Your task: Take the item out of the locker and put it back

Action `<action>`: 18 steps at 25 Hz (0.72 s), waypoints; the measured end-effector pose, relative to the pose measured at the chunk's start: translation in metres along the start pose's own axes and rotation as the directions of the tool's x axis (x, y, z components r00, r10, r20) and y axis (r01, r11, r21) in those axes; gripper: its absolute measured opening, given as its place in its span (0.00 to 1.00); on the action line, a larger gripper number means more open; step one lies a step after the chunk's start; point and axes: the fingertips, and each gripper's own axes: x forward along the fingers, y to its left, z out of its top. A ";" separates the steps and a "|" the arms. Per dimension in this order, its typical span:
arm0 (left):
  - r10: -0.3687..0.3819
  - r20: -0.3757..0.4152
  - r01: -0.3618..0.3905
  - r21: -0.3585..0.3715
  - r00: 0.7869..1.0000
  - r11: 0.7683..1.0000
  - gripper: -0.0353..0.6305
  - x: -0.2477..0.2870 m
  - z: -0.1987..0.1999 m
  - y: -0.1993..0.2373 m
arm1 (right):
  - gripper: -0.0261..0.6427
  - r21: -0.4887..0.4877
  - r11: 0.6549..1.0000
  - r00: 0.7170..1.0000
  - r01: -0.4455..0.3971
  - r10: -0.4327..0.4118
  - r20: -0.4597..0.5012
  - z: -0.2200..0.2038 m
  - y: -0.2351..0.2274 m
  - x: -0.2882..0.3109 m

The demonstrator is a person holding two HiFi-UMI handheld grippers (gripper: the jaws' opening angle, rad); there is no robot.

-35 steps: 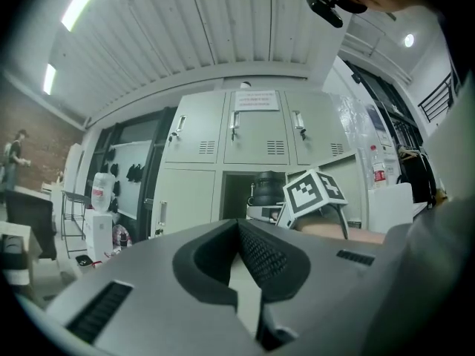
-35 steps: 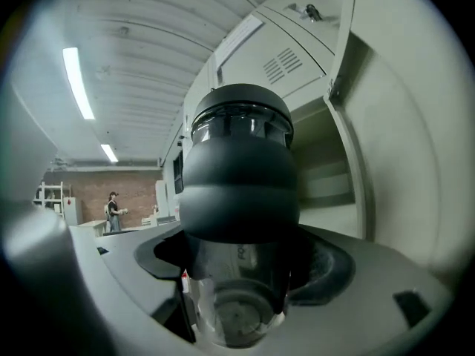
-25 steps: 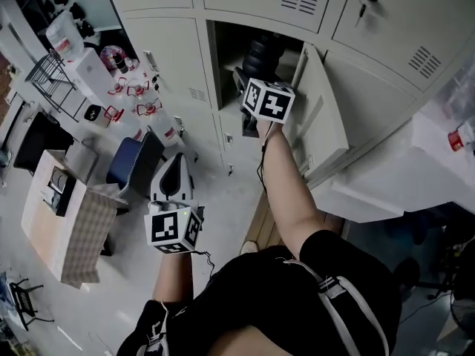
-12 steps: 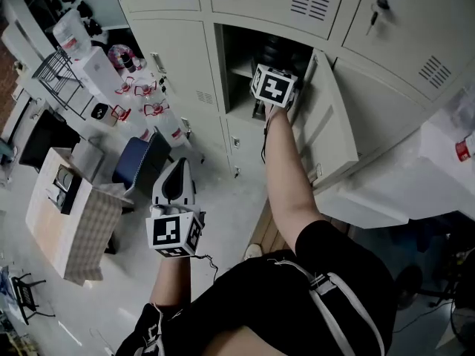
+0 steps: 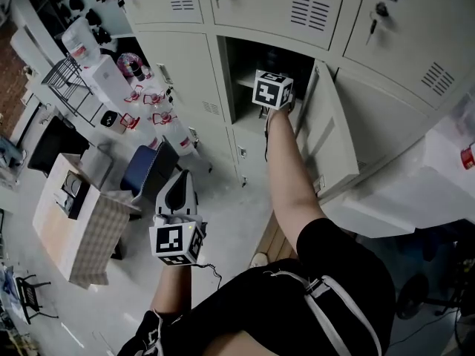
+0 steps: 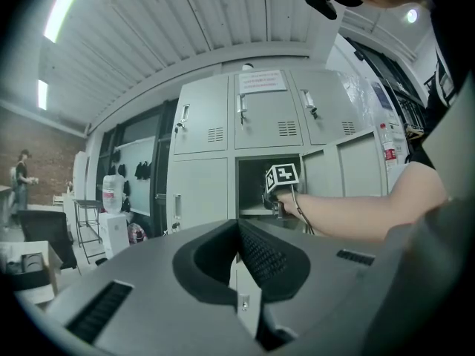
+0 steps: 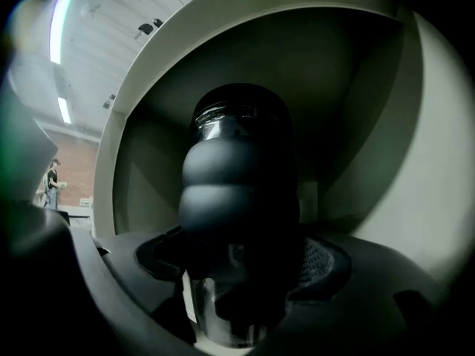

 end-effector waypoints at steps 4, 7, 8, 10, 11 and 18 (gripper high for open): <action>0.001 0.007 -0.001 0.004 1.000 1.000 0.07 0.003 0.001 -0.003 | 0.64 -0.017 1.000 0.999 0.025 -0.025 0.031 -0.003 -0.004 0.002; -0.003 0.011 0.003 0.003 1.000 1.000 0.07 0.006 0.001 -0.006 | 0.64 -0.001 0.999 0.998 0.049 -0.049 0.045 -0.004 -0.006 -0.002; -0.006 0.013 0.006 0.006 1.000 1.000 0.07 0.007 0.002 -0.006 | 0.64 0.000 0.999 0.998 0.055 -0.055 0.044 -0.004 -0.006 -0.003; -0.006 0.015 0.006 0.009 1.000 1.000 0.07 0.009 0.002 -0.005 | 0.64 0.003 0.998 0.998 0.059 -0.059 0.032 -0.005 -0.006 -0.003; -0.006 0.017 0.005 0.010 1.000 1.000 0.07 0.009 0.003 -0.005 | 0.64 0.004 0.998 0.998 0.059 -0.059 0.026 -0.005 -0.005 -0.003; 0.004 0.024 -0.004 0.019 1.000 1.000 0.07 0.000 0.008 -0.004 | 0.66 -0.011 0.998 0.998 0.067 -0.067 -0.010 -0.019 -0.004 -0.003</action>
